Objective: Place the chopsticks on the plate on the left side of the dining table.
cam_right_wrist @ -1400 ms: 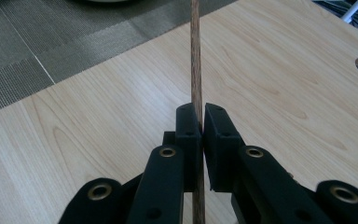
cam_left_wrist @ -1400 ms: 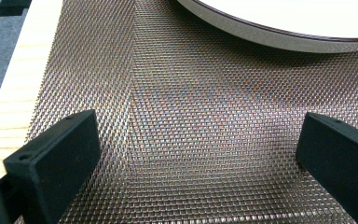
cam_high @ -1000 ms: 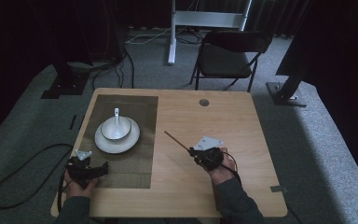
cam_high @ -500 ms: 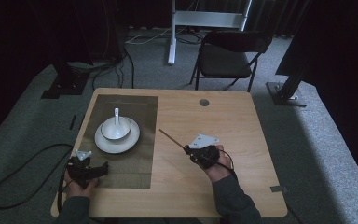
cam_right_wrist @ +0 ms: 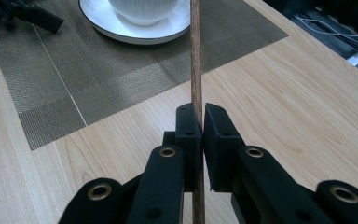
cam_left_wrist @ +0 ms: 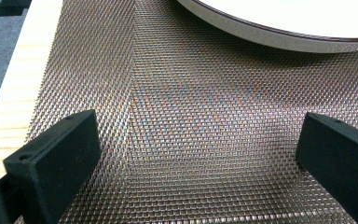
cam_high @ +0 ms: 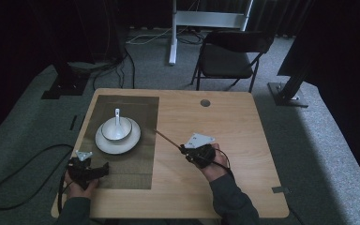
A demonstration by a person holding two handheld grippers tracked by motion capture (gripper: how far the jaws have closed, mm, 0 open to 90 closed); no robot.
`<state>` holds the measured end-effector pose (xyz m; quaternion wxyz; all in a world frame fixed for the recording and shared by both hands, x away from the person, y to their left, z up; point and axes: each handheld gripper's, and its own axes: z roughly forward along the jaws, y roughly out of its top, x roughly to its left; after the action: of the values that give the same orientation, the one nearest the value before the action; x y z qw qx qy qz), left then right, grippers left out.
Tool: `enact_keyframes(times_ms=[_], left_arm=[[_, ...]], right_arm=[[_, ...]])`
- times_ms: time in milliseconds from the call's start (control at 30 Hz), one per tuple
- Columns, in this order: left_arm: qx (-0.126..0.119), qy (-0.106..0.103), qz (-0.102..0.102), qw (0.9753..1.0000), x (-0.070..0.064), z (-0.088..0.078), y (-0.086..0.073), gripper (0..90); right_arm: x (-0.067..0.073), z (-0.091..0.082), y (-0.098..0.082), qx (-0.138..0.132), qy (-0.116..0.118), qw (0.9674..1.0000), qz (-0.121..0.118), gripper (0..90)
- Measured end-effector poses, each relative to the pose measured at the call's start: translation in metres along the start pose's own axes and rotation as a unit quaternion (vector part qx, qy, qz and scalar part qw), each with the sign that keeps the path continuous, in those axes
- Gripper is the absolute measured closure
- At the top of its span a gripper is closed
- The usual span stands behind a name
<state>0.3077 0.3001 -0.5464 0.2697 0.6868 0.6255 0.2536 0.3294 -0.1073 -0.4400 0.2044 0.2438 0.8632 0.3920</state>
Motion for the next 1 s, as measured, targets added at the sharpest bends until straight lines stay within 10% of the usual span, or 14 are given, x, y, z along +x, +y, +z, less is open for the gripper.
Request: enact_keyframes(times_ms=[1000], left_arm=[[0.001,0.0,0.0,1.0,0.0,0.0,0.0,0.1]], right_arm=[[0.009,0.015,0.022,-0.015,0.021,0.9995,-0.015,85.0]])
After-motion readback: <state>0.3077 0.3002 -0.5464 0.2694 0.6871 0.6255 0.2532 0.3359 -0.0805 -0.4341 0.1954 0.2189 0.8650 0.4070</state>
